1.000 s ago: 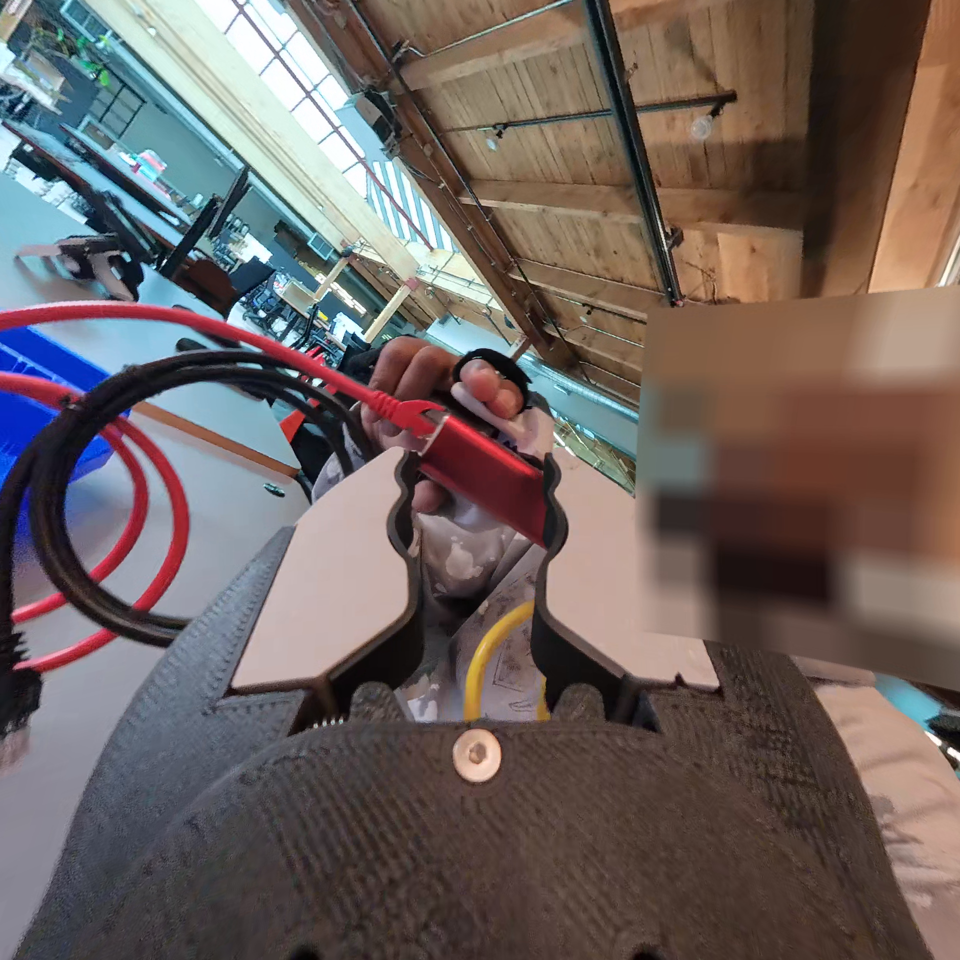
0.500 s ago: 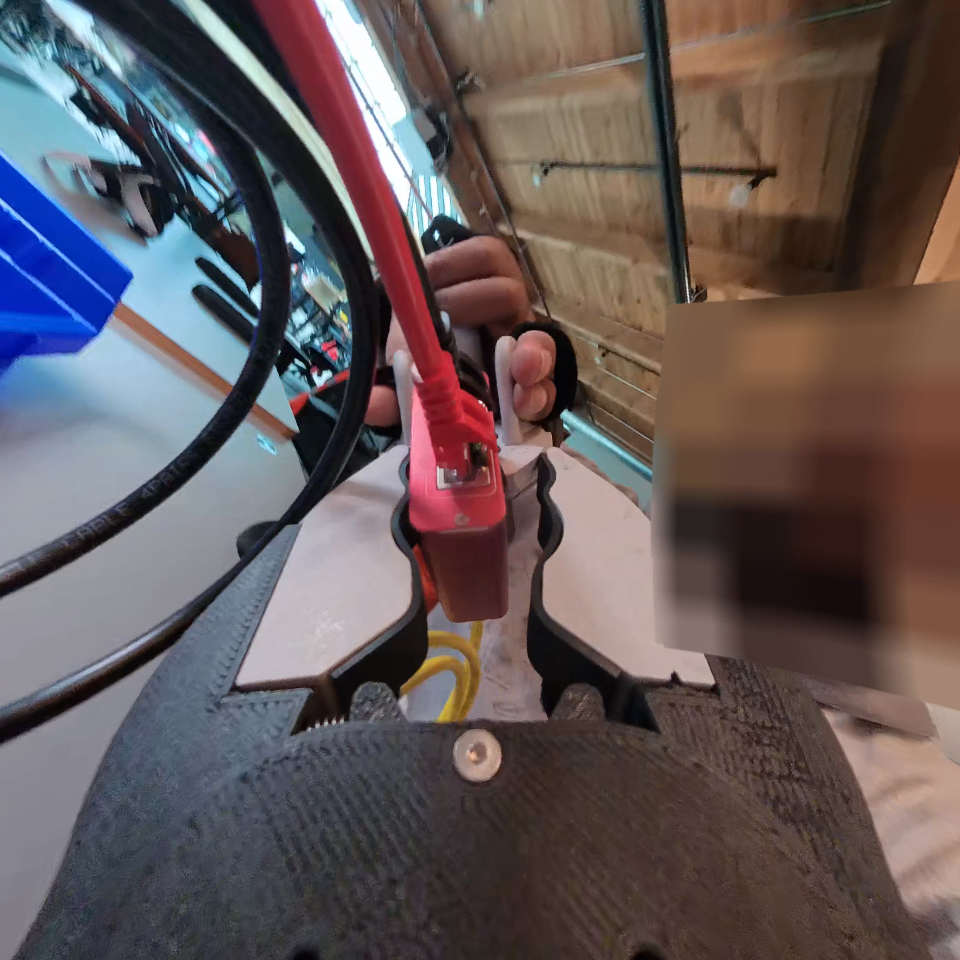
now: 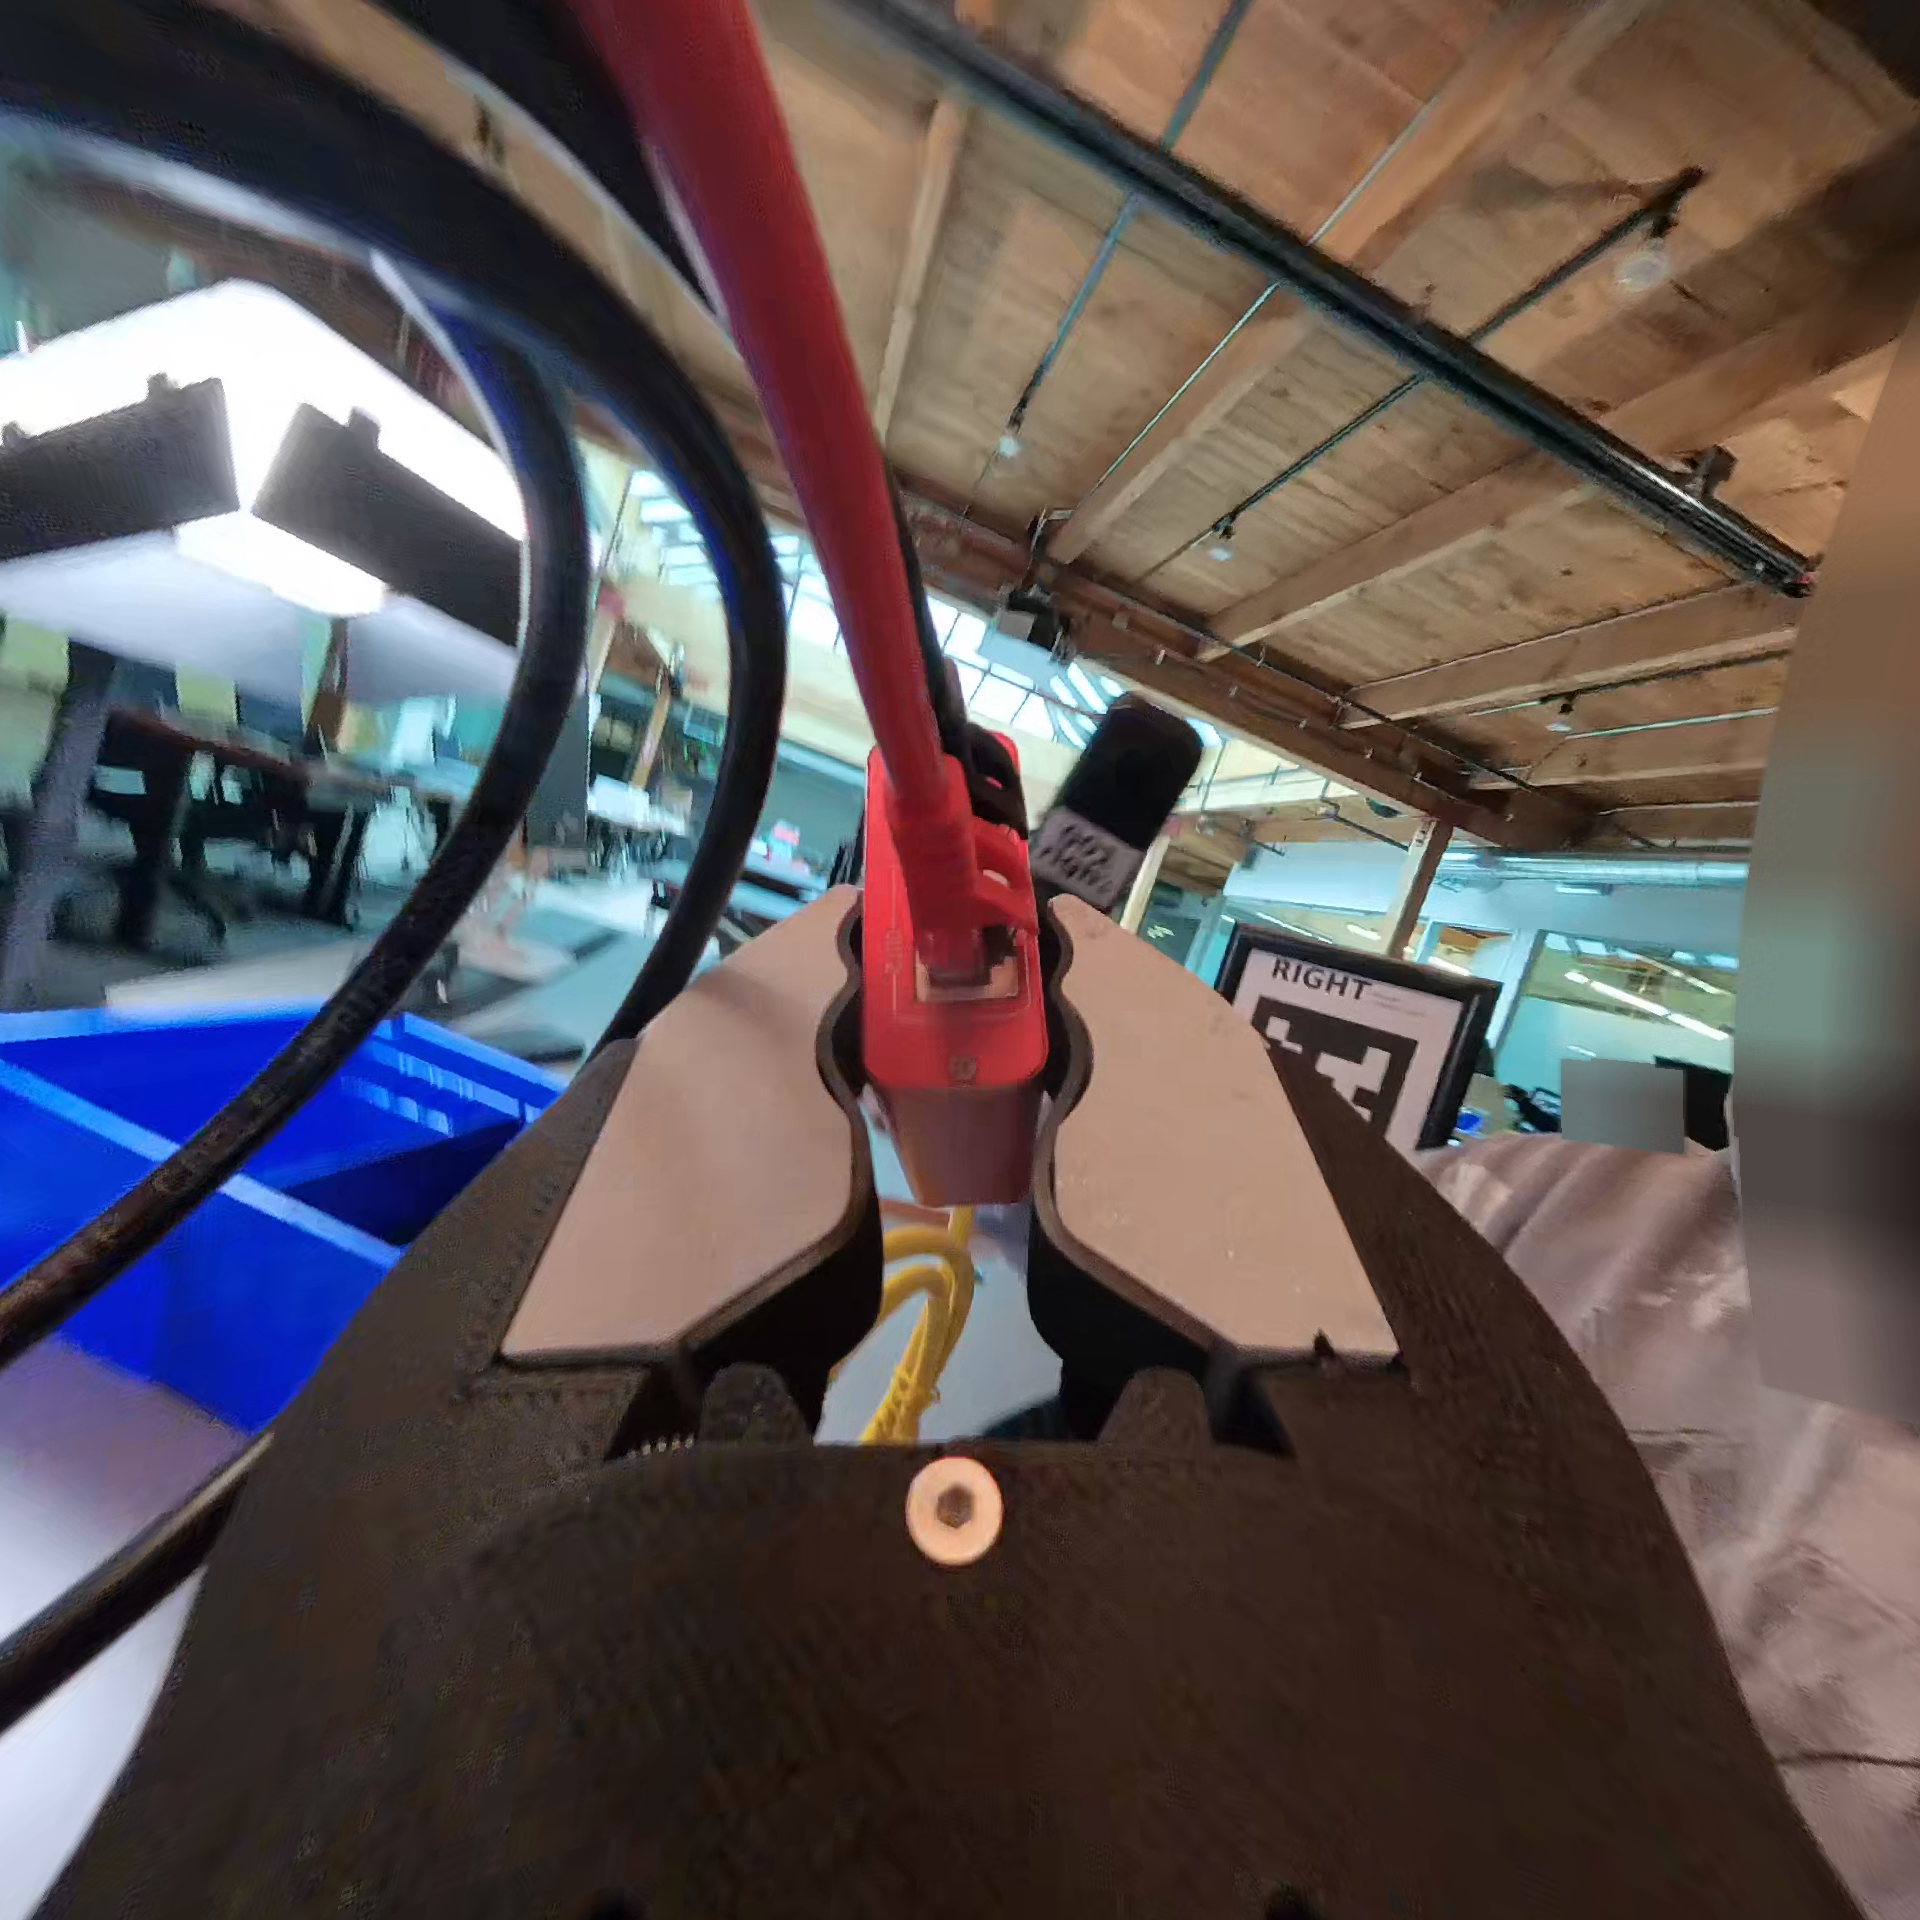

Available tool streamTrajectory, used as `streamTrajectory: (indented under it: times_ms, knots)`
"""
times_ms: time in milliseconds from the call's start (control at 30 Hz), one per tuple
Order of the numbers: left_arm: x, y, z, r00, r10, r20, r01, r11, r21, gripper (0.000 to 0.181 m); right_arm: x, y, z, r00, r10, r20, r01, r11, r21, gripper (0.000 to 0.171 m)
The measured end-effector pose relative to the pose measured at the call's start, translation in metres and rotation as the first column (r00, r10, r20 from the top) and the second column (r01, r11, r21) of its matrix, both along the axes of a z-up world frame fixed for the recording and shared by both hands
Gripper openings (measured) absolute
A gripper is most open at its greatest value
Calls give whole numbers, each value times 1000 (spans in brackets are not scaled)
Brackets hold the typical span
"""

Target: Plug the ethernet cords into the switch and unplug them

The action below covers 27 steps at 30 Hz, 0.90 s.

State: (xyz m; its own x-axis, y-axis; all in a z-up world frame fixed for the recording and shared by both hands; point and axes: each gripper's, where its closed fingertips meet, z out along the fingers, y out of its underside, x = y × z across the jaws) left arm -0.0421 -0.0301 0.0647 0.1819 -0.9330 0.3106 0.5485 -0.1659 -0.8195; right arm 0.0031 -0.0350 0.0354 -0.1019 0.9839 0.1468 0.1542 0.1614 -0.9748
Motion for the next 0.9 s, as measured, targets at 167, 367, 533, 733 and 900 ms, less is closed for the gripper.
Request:
streamTrajectory:
  times_ms: [167,367,533,733,900]
  knots:
    - [0,-10,40,993,101,62,-111,975,193,30,-22,3,21,995,-4,-97,-3,997,-79,29]
    - [2,-13,19,979,204,21,-202,944,259,30,-31,-7,4,998,47,-46,-51,994,-94,17]
    - [13,-13,7,975,205,-88,-174,946,272,30,-22,-7,-6,995,87,-40,-90,992,-89,15]
    - [28,-21,-11,921,209,-329,-113,951,286,34,-9,-15,-10,993,109,34,-110,994,11,15]
    - [31,-20,-11,910,245,-335,-144,943,299,31,-6,-13,-8,994,107,20,-107,994,-9,16]
